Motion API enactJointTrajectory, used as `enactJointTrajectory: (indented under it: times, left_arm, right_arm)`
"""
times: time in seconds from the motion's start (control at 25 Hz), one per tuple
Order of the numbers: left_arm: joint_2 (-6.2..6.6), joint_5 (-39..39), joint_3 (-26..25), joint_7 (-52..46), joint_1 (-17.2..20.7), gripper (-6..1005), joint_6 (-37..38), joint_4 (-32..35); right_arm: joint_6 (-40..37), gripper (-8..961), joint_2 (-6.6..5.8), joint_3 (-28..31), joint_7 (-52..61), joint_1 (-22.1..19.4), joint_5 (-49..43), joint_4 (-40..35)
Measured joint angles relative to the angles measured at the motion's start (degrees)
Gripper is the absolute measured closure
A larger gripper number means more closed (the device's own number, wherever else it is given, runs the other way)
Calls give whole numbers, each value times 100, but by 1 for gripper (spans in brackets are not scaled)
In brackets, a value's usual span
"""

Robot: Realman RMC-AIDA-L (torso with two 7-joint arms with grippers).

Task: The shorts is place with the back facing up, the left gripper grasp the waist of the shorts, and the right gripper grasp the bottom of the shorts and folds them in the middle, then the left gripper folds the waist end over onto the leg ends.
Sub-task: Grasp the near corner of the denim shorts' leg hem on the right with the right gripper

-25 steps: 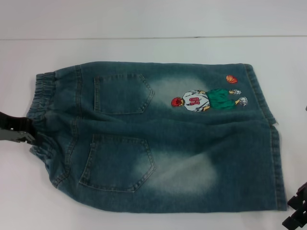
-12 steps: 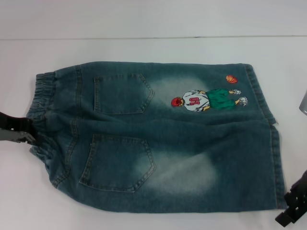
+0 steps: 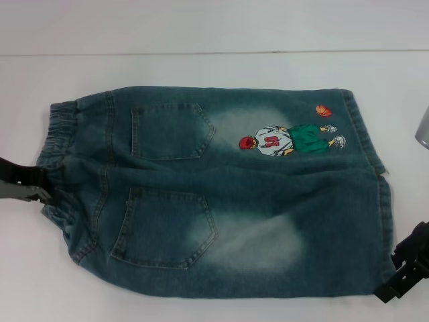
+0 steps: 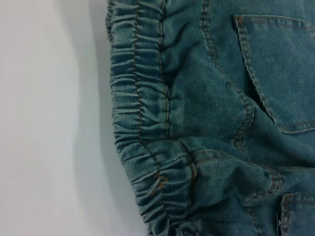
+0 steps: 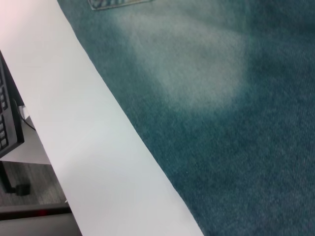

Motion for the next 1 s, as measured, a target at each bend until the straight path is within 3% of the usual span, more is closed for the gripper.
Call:
enactJointTrajectory:
  times: [0.68,0.8,1.0]
  left_arm:
    - [-1,0,-21,1,0,949,-21,-2]
    - [-2,-4,-28,1,0,949,-21,-1]
    - [-8,-7,-28,1,0,949,-7,6]
  right_arm:
    - [-9,278,72,-89,-187,39,-39,19]
    - [-31,494,70,-89,-187,45,-42,11]
    - [-48,737,56,-91,-187,46,-45,9]
